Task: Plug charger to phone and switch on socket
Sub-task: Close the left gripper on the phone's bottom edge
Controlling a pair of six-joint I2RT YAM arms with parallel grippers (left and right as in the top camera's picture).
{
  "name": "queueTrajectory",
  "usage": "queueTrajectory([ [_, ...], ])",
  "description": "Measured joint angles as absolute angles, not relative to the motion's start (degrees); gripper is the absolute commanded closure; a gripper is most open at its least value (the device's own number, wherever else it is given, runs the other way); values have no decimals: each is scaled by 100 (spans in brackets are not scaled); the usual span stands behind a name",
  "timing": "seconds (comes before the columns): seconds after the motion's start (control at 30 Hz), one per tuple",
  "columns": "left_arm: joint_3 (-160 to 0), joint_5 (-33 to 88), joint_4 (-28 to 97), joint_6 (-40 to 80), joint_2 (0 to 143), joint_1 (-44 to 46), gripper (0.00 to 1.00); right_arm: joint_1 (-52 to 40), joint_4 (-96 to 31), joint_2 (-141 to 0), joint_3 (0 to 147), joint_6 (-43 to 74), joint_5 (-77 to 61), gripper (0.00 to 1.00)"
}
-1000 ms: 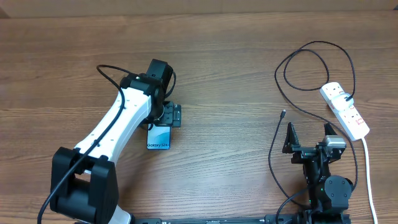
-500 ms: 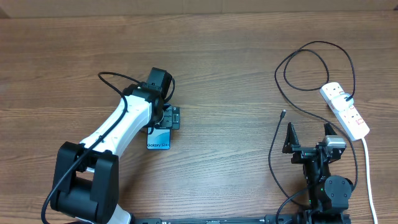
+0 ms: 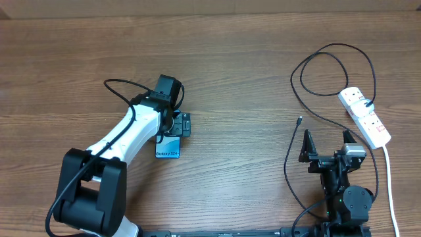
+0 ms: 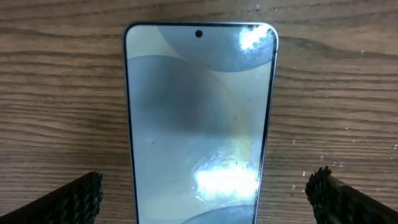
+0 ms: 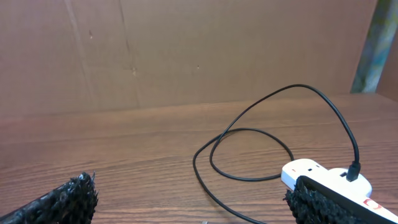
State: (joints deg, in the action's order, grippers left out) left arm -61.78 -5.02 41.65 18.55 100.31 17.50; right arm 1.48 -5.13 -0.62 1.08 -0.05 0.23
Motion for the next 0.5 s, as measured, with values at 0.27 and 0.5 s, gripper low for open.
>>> queueTrajectory([
  [0.27,-6189,-456,4165,1898,10501,1747,0,148,-515,-62,108,-5,21,0],
  [0.5,-6311,-303,4278,1918,10634,1715,7,148,-515,-62,108,-5,21,0],
])
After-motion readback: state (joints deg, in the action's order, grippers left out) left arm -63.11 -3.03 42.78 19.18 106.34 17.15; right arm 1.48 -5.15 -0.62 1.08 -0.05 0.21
